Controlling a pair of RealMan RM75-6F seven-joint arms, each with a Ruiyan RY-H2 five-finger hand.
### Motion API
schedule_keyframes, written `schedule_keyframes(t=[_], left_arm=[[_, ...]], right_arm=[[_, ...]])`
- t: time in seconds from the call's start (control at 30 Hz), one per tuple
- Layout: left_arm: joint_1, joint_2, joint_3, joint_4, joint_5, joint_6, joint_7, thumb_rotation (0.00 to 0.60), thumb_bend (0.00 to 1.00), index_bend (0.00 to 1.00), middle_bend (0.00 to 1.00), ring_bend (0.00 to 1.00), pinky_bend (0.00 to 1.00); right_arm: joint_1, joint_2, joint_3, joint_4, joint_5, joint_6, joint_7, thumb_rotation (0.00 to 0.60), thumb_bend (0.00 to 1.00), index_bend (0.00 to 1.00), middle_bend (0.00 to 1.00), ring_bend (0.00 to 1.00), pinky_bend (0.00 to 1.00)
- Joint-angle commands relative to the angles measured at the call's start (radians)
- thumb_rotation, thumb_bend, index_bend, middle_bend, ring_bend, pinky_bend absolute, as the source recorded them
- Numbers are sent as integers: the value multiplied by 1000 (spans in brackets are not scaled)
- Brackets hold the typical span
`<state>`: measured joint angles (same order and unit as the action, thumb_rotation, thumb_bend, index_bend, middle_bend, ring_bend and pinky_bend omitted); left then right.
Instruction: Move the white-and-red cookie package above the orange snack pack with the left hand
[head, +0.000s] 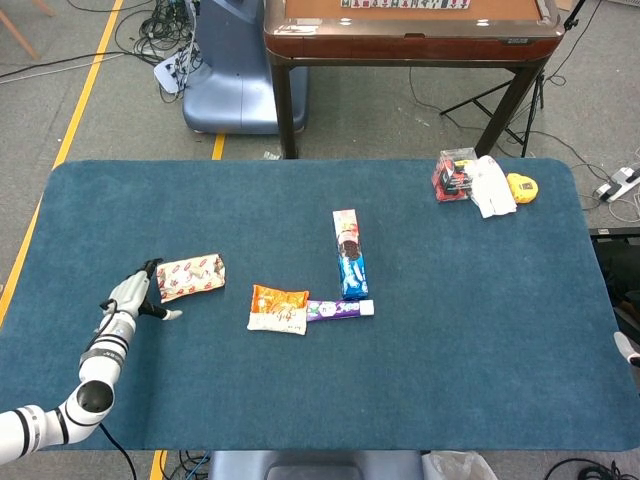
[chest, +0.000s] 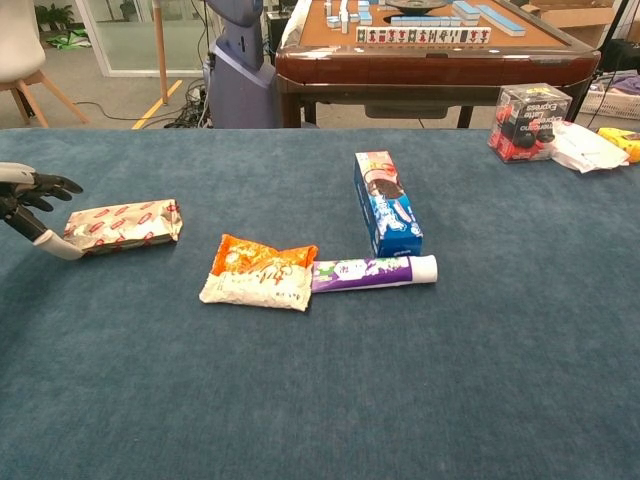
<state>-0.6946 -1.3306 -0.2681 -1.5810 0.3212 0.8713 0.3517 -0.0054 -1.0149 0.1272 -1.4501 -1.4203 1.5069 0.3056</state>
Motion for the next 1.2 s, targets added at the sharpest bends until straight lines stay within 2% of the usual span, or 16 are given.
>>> schedule_keyframes(t=[0.03, 0.63, 1.2], left_arm=[[-10, 2, 13, -11, -20, 13, 10, 600, 0, 0, 0, 0, 0], [-43, -20, 34, 14, -79, -19, -32, 600, 0, 0, 0, 0, 0], [-71, -40, 36, 21, -58, -48, -78, 600, 0, 0, 0, 0, 0]], right_arm=[[0, 1, 0, 0, -1, 1, 1, 600, 280, 317, 304, 170, 317], [-4, 3, 0, 0, -1, 11, 8, 600, 279, 317, 304, 170, 317], [-8, 5, 0, -1, -2, 20, 11, 600, 279, 317, 304, 170, 317]])
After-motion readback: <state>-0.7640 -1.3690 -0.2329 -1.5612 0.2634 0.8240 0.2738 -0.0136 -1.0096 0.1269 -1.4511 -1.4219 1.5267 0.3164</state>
